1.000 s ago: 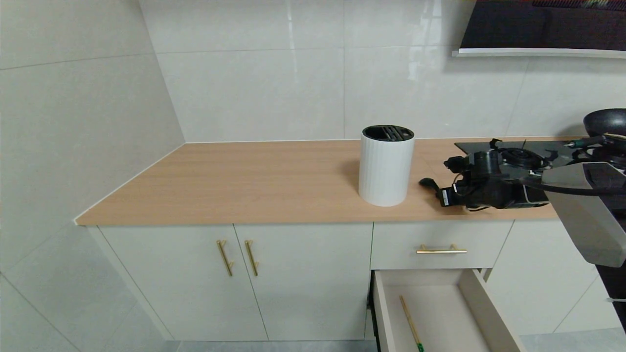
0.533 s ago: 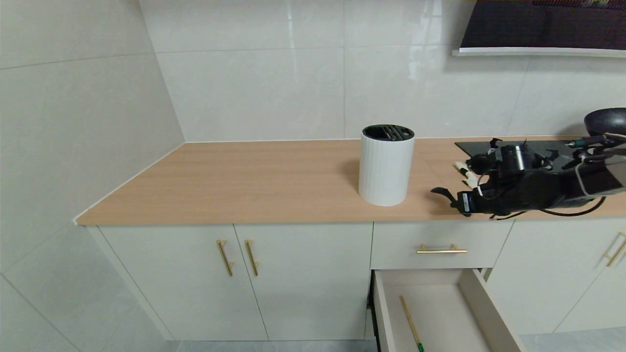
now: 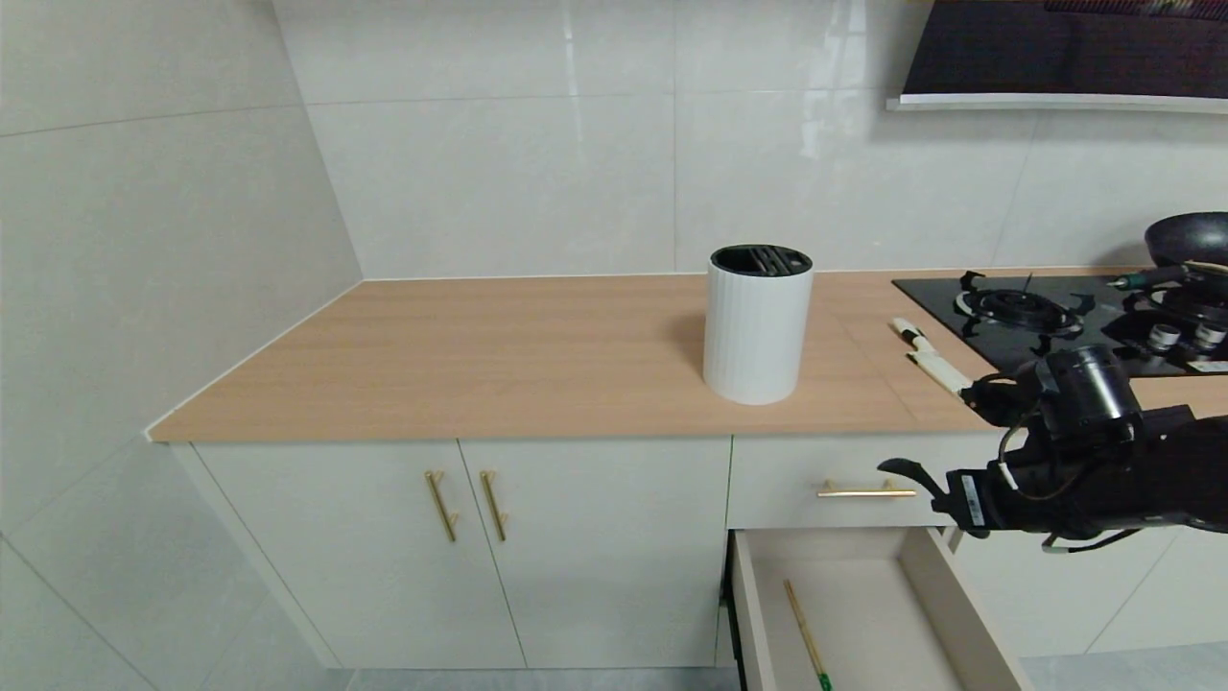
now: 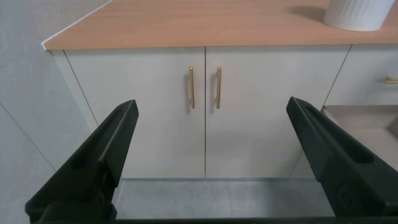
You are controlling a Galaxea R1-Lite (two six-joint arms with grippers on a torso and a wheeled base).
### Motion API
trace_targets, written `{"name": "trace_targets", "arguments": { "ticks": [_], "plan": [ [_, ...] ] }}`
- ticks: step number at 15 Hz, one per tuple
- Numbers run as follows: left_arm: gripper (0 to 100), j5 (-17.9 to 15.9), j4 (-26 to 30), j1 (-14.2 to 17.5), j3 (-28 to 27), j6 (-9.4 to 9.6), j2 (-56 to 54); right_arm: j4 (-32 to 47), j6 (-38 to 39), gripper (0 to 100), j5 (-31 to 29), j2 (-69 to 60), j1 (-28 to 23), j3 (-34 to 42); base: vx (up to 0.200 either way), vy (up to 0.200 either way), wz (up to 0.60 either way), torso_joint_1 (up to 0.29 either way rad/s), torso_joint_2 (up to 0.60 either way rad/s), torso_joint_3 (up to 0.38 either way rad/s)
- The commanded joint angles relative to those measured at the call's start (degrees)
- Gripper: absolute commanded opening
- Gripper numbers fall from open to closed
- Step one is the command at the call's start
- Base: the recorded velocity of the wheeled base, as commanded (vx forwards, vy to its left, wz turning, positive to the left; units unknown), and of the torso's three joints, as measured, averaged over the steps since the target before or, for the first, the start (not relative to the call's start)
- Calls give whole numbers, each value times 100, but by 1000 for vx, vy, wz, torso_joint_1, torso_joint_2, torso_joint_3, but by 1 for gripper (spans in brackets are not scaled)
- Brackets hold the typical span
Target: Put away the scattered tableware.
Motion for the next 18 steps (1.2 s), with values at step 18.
{"name": "trace_targets", "arguments": {
  "ticks": [18],
  "plan": [
    [100, 0, 0, 1, 0, -1, 2, -762, 17, 0, -453, 637, 90, 745, 0, 0, 0, -164, 461, 297]
  ]
}}
